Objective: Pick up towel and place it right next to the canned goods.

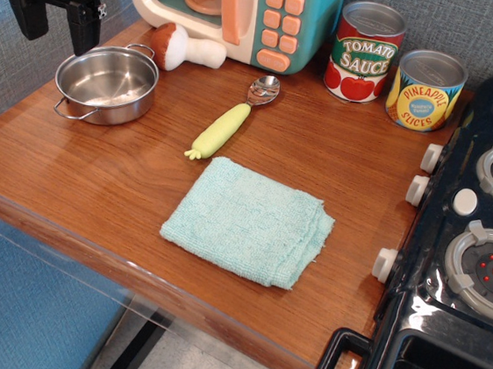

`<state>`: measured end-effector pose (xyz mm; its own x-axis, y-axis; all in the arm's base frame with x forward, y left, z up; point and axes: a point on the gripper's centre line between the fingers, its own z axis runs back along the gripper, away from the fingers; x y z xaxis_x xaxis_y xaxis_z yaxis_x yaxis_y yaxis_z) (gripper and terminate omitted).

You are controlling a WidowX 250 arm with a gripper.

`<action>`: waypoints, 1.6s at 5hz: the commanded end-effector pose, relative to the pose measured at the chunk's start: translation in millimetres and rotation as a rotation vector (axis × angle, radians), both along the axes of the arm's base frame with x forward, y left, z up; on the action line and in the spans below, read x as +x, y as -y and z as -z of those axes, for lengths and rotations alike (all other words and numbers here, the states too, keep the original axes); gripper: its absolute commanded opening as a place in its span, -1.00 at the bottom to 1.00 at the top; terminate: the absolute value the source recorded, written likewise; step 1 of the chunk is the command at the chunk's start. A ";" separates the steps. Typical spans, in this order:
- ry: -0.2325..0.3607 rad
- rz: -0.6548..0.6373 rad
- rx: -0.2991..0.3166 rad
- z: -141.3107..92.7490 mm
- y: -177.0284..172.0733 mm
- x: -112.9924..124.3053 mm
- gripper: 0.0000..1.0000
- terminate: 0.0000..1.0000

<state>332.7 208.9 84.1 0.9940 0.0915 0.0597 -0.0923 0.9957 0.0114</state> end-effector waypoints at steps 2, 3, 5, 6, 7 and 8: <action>0.008 0.067 0.006 -2.5 21.1 -6.0 1.00 -1.00; 0.031 0.160 0.021 -9.9 54.8 -13.3 1.00 -1.00; 0.051 0.364 0.021 -14.6 142.0 -36.7 1.00 -1.00; 0.066 0.413 0.021 -10.5 173.4 -47.7 1.00 -1.00; 0.063 0.448 0.012 -3.4 198.5 -61.3 1.00 -1.00; 0.055 0.473 0.023 6.8 213.8 -71.8 1.00 -1.00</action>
<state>261.9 -7.8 63.9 0.9292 -0.3644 0.0618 0.3639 0.9312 0.0184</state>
